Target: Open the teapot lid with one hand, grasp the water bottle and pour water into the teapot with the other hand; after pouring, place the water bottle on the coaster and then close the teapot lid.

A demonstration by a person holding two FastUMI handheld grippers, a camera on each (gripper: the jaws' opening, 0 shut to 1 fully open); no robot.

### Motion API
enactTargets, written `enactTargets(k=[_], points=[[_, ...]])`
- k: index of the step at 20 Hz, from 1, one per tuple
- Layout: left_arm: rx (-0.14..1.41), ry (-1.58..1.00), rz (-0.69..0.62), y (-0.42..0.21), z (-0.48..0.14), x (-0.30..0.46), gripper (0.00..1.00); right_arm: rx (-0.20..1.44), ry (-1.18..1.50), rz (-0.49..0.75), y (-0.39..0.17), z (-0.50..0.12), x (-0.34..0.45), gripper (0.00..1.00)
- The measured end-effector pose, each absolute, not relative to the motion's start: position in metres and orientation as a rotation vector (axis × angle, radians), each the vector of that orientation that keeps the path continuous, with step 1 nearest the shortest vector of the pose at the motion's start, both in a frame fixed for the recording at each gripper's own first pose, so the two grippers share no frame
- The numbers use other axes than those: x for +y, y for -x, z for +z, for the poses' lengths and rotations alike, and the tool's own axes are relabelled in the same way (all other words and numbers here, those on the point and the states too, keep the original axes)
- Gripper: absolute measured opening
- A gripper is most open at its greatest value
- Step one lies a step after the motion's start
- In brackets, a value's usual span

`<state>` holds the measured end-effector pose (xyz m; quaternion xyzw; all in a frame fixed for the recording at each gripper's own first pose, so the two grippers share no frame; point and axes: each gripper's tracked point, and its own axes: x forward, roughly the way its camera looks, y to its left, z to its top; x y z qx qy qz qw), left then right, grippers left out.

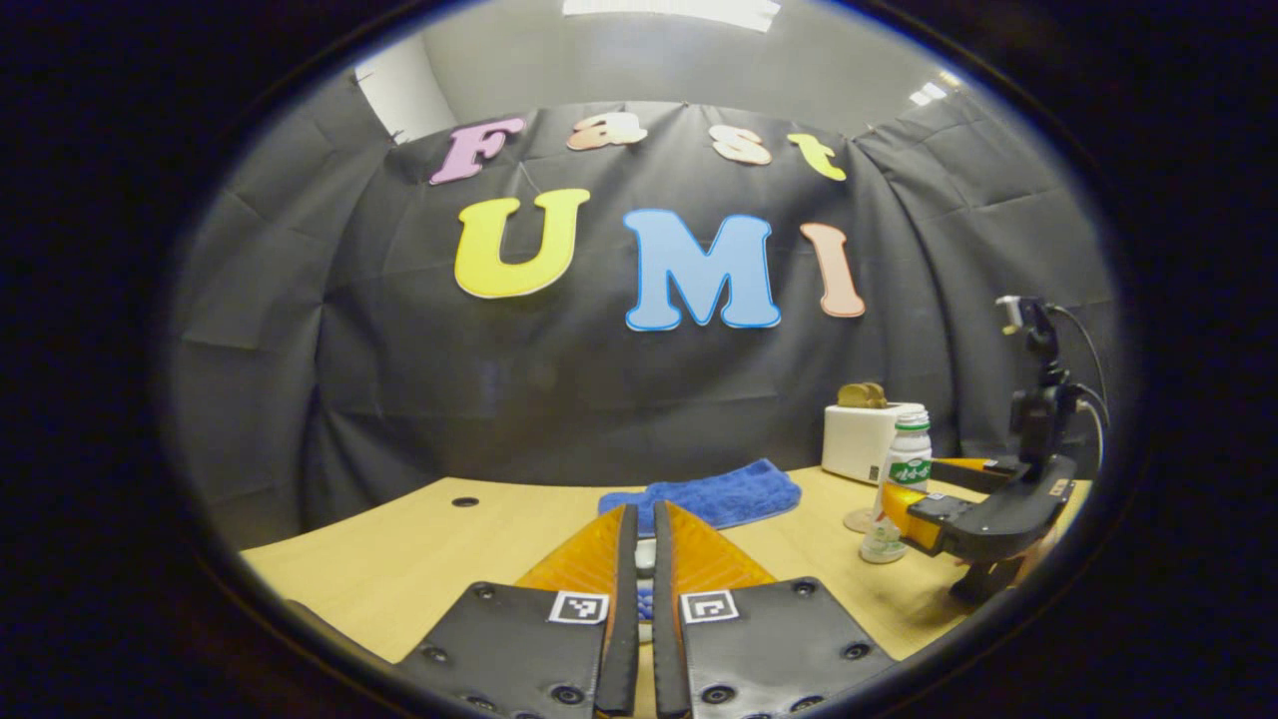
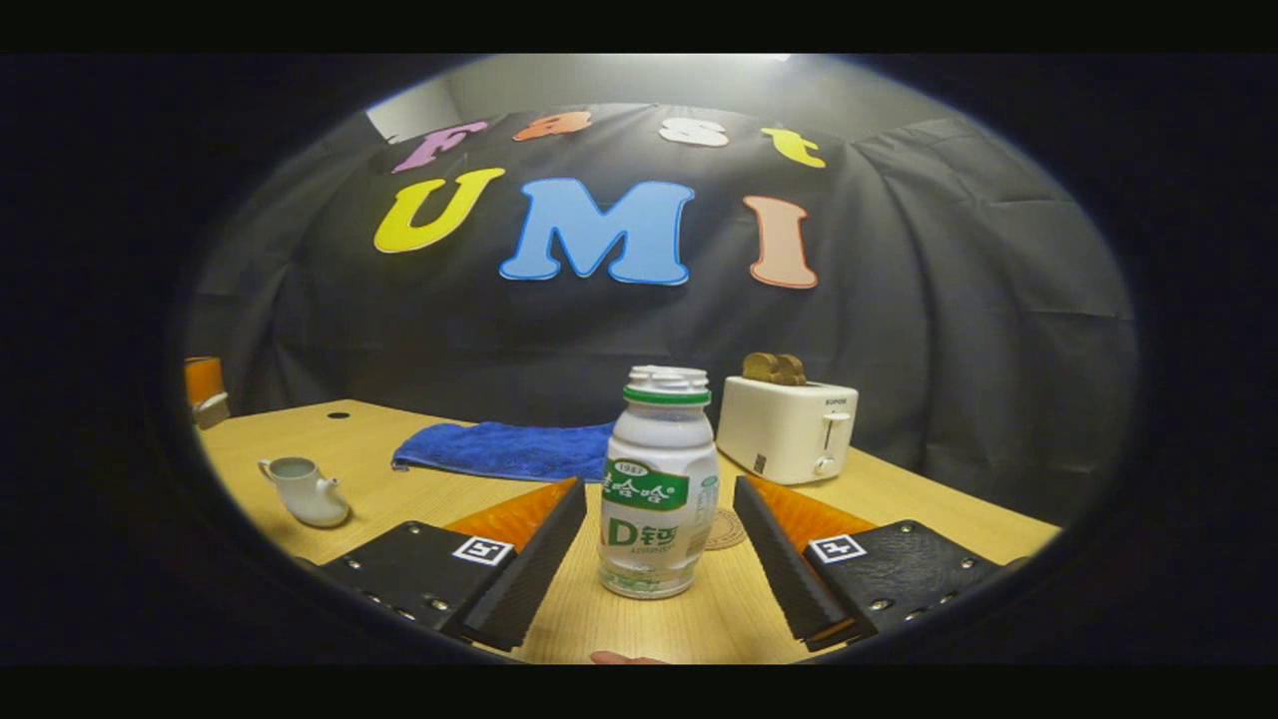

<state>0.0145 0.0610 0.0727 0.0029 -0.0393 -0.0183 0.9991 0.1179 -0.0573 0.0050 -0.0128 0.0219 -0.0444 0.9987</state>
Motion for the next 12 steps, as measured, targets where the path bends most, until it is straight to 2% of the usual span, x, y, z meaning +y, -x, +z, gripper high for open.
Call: enactTargets(k=[1, 2, 6, 7, 8, 9, 11, 12], points=[[-0.088, 0.000, -0.031, -0.013, 0.076, 0.063, 0.12, 0.057, 0.002, -0.083, -0.123, 0.002, -0.056, 0.93], [-0.089, 0.009, -0.027, -0.012, 0.074, 0.064, 0.16, 0.061, -0.007, -0.091, -0.128, 0.001, -0.059, 0.93], [-0.070, 0.038, -0.030, -0.014, 0.065, 0.063, 0.17, 0.071, 0.039, -0.089, -0.144, -0.006, -0.060, 0.92], [-0.067, 0.039, -0.026, -0.016, 0.065, 0.065, 0.12, 0.082, 0.055, -0.093, -0.147, -0.009, -0.061, 0.92], [-0.064, 0.039, -0.026, -0.015, 0.063, 0.065, 0.12, 0.078, 0.056, -0.090, -0.150, -0.006, -0.061, 0.92], [-0.062, 0.041, -0.029, -0.015, 0.063, 0.064, 0.12, 0.081, 0.053, -0.090, -0.153, -0.008, -0.062, 0.90], [-0.064, 0.042, -0.030, -0.013, 0.063, 0.066, 0.13, 0.084, 0.064, -0.087, -0.151, -0.007, -0.061, 0.78], [-0.068, 0.043, -0.029, -0.010, 0.062, 0.069, 0.12, 0.084, 0.074, -0.082, -0.153, -0.008, -0.060, 0.76]])
